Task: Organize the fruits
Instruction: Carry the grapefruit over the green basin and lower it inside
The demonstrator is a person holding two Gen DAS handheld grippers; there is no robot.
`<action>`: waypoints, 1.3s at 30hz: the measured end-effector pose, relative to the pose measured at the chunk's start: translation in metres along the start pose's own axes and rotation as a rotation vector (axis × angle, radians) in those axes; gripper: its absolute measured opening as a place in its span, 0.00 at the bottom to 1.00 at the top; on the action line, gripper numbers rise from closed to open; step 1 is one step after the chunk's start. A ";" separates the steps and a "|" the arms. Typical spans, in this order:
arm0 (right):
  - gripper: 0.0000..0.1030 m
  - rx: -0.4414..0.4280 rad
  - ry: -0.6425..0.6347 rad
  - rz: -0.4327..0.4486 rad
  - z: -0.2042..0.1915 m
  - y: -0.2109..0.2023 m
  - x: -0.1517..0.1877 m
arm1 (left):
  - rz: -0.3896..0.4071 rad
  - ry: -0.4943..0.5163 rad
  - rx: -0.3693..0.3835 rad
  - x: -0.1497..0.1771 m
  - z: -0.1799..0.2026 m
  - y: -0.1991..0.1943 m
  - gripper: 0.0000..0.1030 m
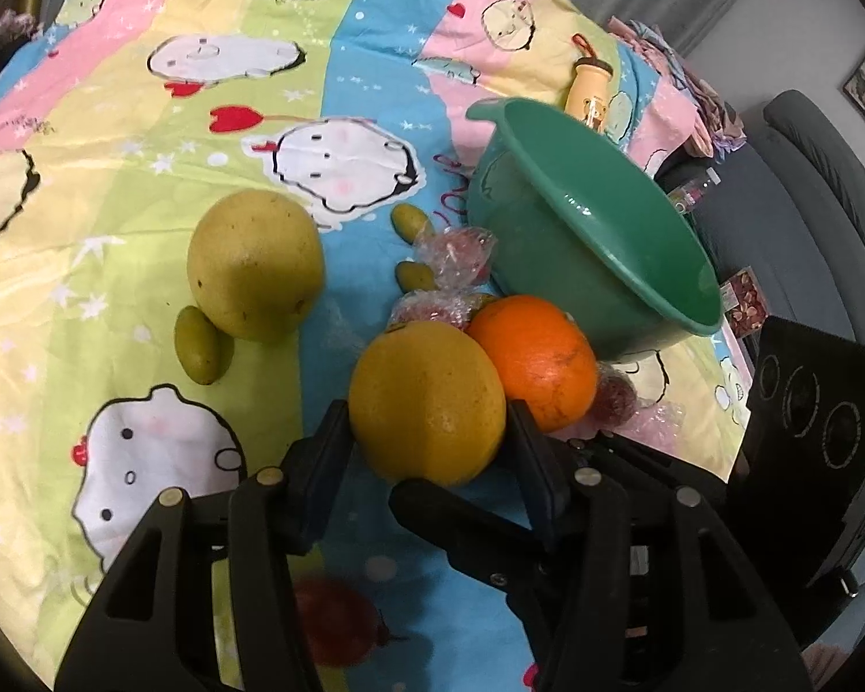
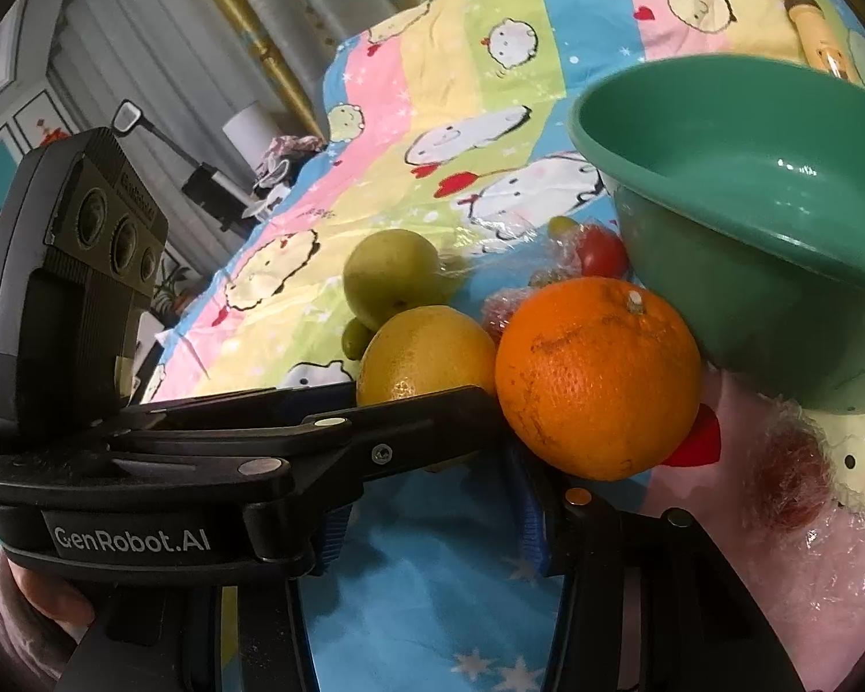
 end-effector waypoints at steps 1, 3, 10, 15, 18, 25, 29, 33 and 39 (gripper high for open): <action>0.48 -0.003 -0.009 0.009 -0.003 -0.003 0.000 | 0.011 0.008 -0.005 0.000 0.001 -0.004 0.52; 0.48 -0.009 -0.024 0.021 -0.009 -0.008 -0.001 | 0.028 0.019 -0.013 0.001 0.004 -0.012 0.52; 0.48 -0.006 -0.069 0.072 -0.027 -0.030 -0.008 | 0.090 0.052 -0.016 -0.005 0.020 -0.036 0.52; 0.48 0.011 -0.103 0.138 -0.030 -0.047 -0.017 | 0.132 0.087 -0.009 -0.016 0.036 -0.049 0.52; 0.48 0.020 -0.111 0.167 -0.029 -0.058 -0.022 | 0.148 0.111 -0.004 -0.024 0.047 -0.052 0.52; 0.48 0.039 -0.098 0.223 -0.013 -0.079 -0.032 | 0.162 0.163 0.008 -0.039 0.074 -0.047 0.52; 0.48 0.055 -0.079 0.246 -0.002 -0.090 -0.038 | 0.158 0.181 0.028 -0.049 0.088 -0.039 0.52; 0.48 0.083 -0.062 0.266 0.011 -0.099 -0.045 | 0.154 0.203 0.056 -0.060 0.102 -0.031 0.52; 0.48 0.101 -0.040 0.305 0.029 -0.111 -0.055 | 0.152 0.227 0.068 -0.074 0.119 -0.022 0.52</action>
Point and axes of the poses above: each gripper's, at about its wrist camera, not at the fingertips, and y roughly the way its jaws point, z to its right, x to its underside, the point moved 5 cm from there along y, roughly the way its jaws point, and after that the axes turned 8 degrees about -x, right-handed, at the moved point
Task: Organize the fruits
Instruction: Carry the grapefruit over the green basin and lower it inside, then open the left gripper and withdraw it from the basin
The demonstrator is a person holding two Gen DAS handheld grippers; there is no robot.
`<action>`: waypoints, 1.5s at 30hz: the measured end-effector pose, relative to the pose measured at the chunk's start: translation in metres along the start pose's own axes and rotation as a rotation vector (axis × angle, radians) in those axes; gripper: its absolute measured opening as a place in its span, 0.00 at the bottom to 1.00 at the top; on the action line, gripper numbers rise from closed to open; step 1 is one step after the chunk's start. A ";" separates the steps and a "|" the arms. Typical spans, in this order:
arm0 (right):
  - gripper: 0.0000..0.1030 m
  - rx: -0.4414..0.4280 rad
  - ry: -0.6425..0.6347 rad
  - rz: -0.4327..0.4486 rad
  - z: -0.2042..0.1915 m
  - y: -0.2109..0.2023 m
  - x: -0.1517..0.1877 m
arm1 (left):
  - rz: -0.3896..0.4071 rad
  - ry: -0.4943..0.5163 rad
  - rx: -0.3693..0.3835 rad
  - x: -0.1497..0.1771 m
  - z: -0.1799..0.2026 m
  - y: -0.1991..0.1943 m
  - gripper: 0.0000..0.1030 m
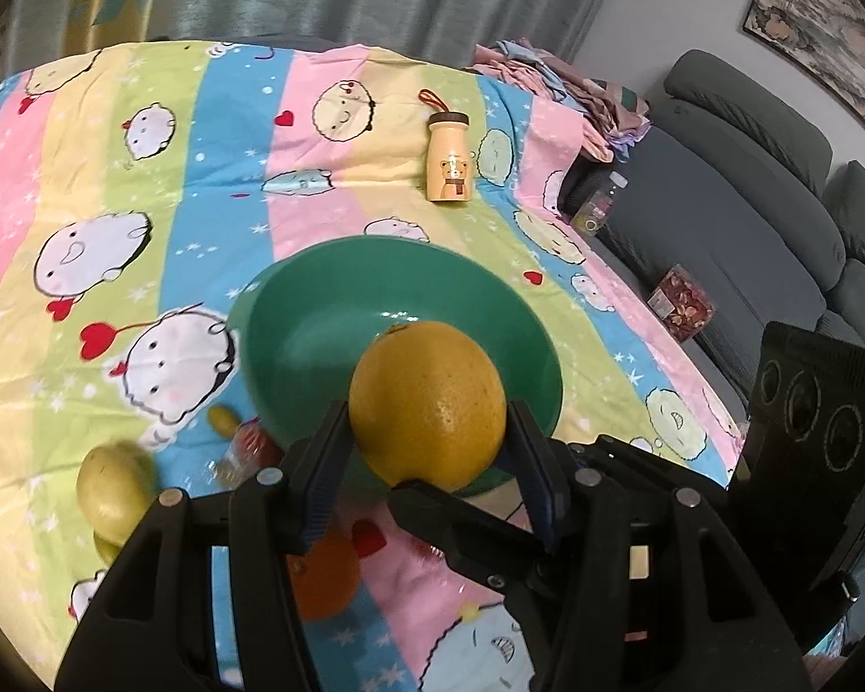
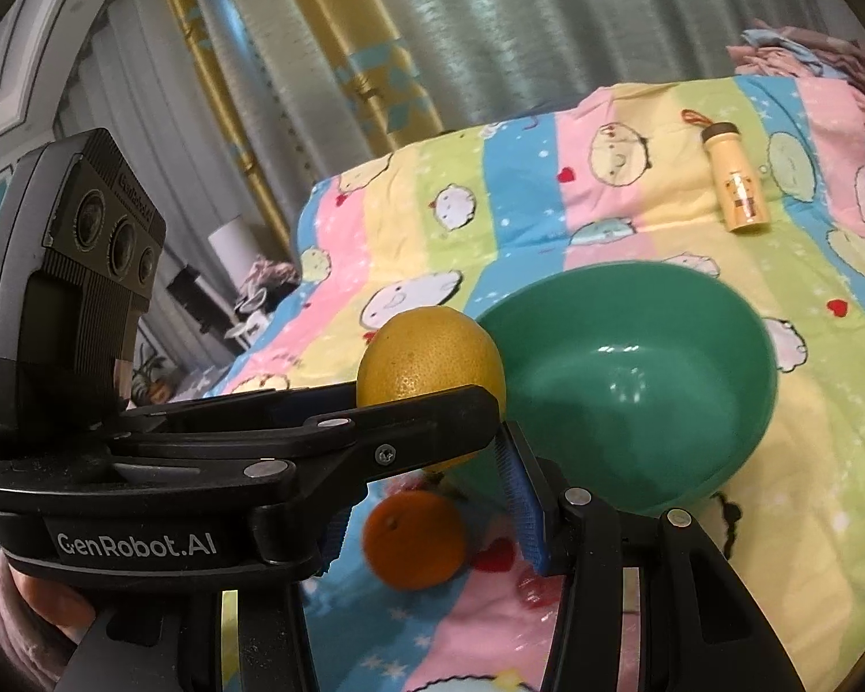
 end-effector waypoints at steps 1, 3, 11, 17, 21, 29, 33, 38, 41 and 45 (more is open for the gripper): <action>0.48 0.000 0.004 0.004 0.003 0.000 -0.001 | -0.005 0.003 0.000 -0.003 0.002 0.004 0.52; 0.48 0.001 0.018 0.009 0.009 0.000 -0.003 | -0.014 0.006 0.002 -0.005 0.003 0.009 0.52; 0.48 0.016 0.080 -0.021 0.032 0.008 -0.001 | -0.082 -0.014 0.028 -0.006 0.004 0.035 0.52; 0.48 0.027 0.109 -0.050 0.042 0.014 0.002 | -0.119 -0.040 0.044 -0.005 0.003 0.048 0.52; 0.48 0.038 0.105 -0.052 0.043 0.014 0.002 | -0.132 -0.056 0.052 -0.005 0.002 0.053 0.53; 0.48 0.075 0.091 -0.051 0.043 0.012 0.001 | -0.129 -0.059 0.030 -0.005 0.002 0.054 0.64; 0.54 0.099 0.072 -0.033 0.039 0.005 -0.003 | -0.093 -0.035 0.000 -0.008 0.002 0.044 0.73; 0.56 0.161 0.016 -0.014 0.027 -0.008 -0.007 | -0.044 -0.007 -0.054 -0.011 -0.002 0.024 0.83; 0.63 0.193 -0.016 -0.005 0.019 -0.015 -0.008 | -0.017 -0.002 -0.091 -0.011 -0.007 0.011 0.83; 0.63 0.227 -0.061 -0.003 0.006 -0.025 -0.010 | 0.013 -0.011 -0.116 -0.009 -0.013 -0.008 0.85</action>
Point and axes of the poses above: each gripper's, at about its wrist camera, not at the fingertips, and y roughly the way its jaws point, z to its right, x to its underside, the point moved 5 cm from there along y, roughly the way its jaws point, and after that the axes turned 8 degrees about -x, right-handed, at the moved point
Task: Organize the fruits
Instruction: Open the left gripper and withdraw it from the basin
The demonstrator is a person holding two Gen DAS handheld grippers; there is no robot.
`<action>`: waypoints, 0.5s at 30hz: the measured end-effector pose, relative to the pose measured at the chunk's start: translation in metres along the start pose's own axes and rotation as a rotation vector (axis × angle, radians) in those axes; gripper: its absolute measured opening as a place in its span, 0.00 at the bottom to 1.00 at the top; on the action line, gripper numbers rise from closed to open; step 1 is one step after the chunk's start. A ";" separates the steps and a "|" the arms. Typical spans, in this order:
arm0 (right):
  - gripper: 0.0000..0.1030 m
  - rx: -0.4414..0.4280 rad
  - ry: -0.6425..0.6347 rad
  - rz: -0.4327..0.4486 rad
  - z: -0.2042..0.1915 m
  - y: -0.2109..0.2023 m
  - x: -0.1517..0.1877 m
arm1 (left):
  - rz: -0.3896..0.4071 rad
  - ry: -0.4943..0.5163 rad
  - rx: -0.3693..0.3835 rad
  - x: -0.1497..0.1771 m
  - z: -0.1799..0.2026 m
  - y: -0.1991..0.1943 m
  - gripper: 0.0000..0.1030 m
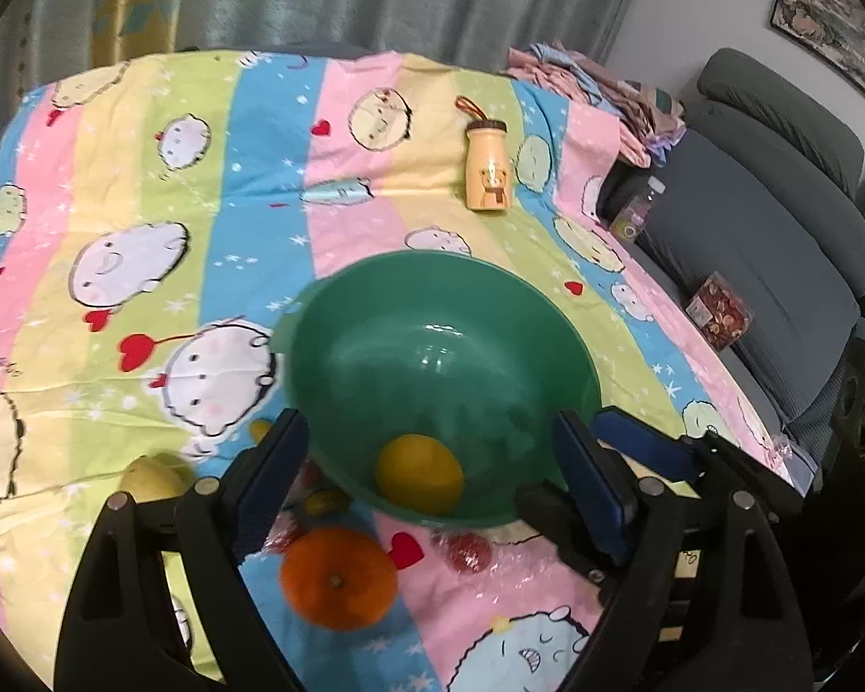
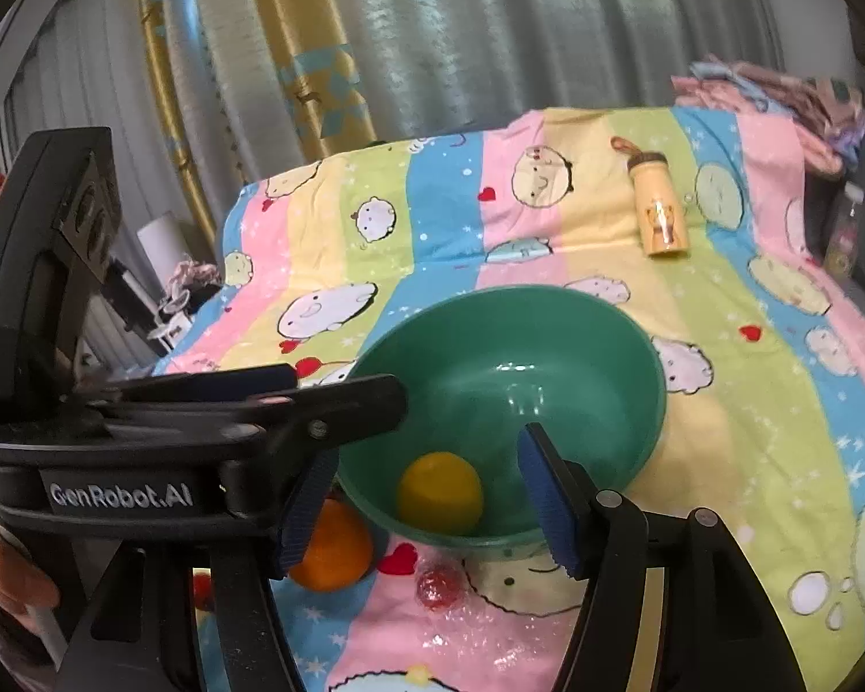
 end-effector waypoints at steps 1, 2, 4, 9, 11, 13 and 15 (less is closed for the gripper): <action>0.64 0.005 -0.008 0.002 -0.002 -0.003 0.000 | 0.010 -0.005 -0.006 0.000 -0.003 -0.006 0.86; 0.66 0.013 -0.016 0.004 -0.005 -0.006 0.000 | 0.022 -0.012 -0.013 0.001 -0.005 -0.012 0.91; 0.69 0.025 -0.028 0.006 -0.009 -0.011 0.000 | 0.047 -0.020 -0.036 0.004 -0.010 -0.023 0.99; 0.69 0.032 -0.054 0.004 -0.022 -0.025 0.002 | 0.065 -0.034 -0.077 0.017 -0.021 -0.041 0.99; 0.69 0.039 -0.065 0.005 -0.027 -0.029 0.001 | 0.069 -0.047 -0.085 0.023 -0.026 -0.049 0.99; 0.70 0.044 -0.080 0.004 -0.033 -0.033 0.001 | 0.066 -0.061 -0.090 0.030 -0.030 -0.054 0.99; 0.71 0.048 -0.098 0.003 -0.040 -0.037 0.002 | 0.063 -0.077 -0.094 0.036 -0.037 -0.058 0.99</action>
Point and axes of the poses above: each gripper's, at about its wrist camera, not at the fingertips, and y roughly the way its jaws point, z to its right, x to its underside, the point moved 5 cm from there along y, roughly the way its jaws point, and after that the axes turned 8 degrees about -x, right-handed, at the moved point
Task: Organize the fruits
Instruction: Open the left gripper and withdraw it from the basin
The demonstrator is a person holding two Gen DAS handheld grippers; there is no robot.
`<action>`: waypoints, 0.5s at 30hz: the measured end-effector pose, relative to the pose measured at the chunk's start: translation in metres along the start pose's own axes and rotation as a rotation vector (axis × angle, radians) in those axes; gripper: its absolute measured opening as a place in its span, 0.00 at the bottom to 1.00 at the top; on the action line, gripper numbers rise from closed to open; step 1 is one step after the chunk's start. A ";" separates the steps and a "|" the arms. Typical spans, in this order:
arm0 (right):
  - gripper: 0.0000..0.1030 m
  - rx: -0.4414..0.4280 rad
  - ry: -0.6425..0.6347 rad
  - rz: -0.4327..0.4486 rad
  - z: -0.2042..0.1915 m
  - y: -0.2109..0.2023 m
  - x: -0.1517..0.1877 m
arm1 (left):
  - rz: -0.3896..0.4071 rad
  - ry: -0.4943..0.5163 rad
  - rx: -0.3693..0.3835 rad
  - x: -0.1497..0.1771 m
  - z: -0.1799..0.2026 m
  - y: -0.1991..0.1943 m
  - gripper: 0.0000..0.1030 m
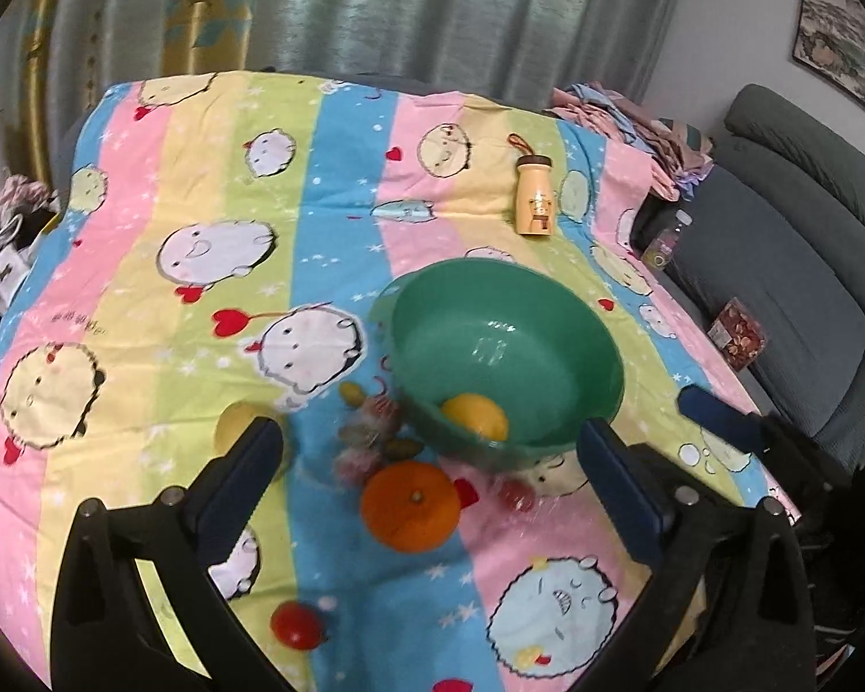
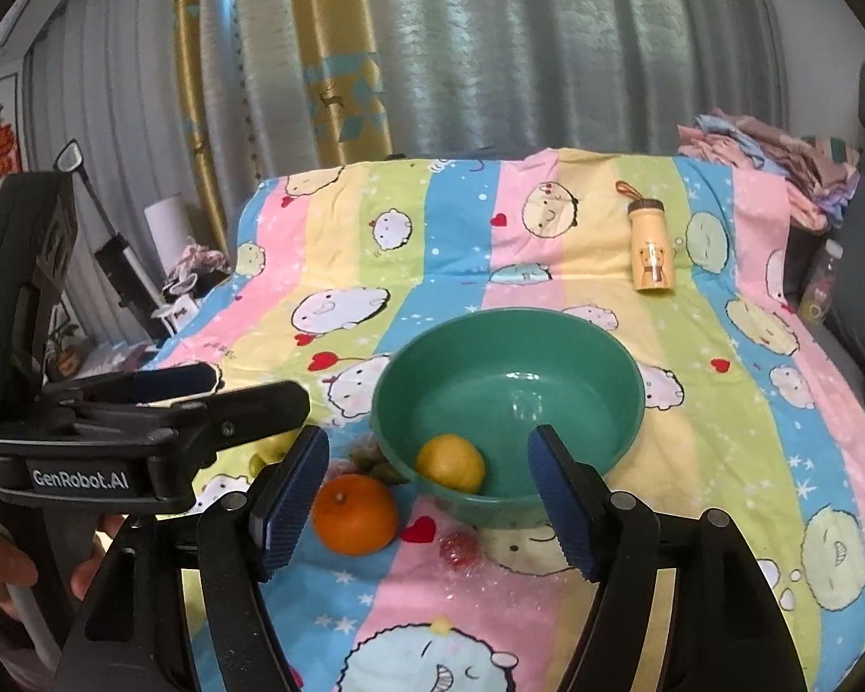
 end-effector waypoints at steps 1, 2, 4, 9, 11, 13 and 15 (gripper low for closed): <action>0.71 0.005 -0.014 -0.003 -0.004 -0.001 0.000 | -0.002 -0.010 0.000 0.003 -0.003 -0.003 0.99; 0.72 0.007 -0.026 -0.002 -0.009 -0.003 0.000 | -0.002 -0.017 -0.003 0.004 -0.006 -0.005 0.99; 0.73 -0.001 -0.037 -0.004 -0.015 -0.006 0.000 | 0.004 -0.032 -0.011 0.007 -0.013 -0.012 0.99; 0.73 -0.003 -0.060 -0.002 -0.028 -0.014 0.000 | 0.036 -0.059 -0.028 0.011 -0.026 -0.032 0.99; 0.73 -0.007 -0.064 -0.003 -0.033 -0.017 0.000 | 0.048 -0.067 -0.040 0.012 -0.032 -0.039 0.99; 0.73 -0.012 -0.067 -0.006 -0.037 -0.018 0.001 | 0.058 -0.075 -0.051 0.015 -0.038 -0.046 0.99; 0.73 -0.014 -0.073 -0.011 -0.041 -0.020 0.001 | 0.061 -0.080 -0.063 0.018 -0.043 -0.050 0.99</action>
Point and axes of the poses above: each gripper's, at about its wrist camera, not at the fingertips, and y roughly the way its jaws point, z to its right, x to its underside, the point moved 5 cm from there along y, roughly the way its jaws point, and after that the axes turned 8 degrees about -x, right-handed, at the moved point
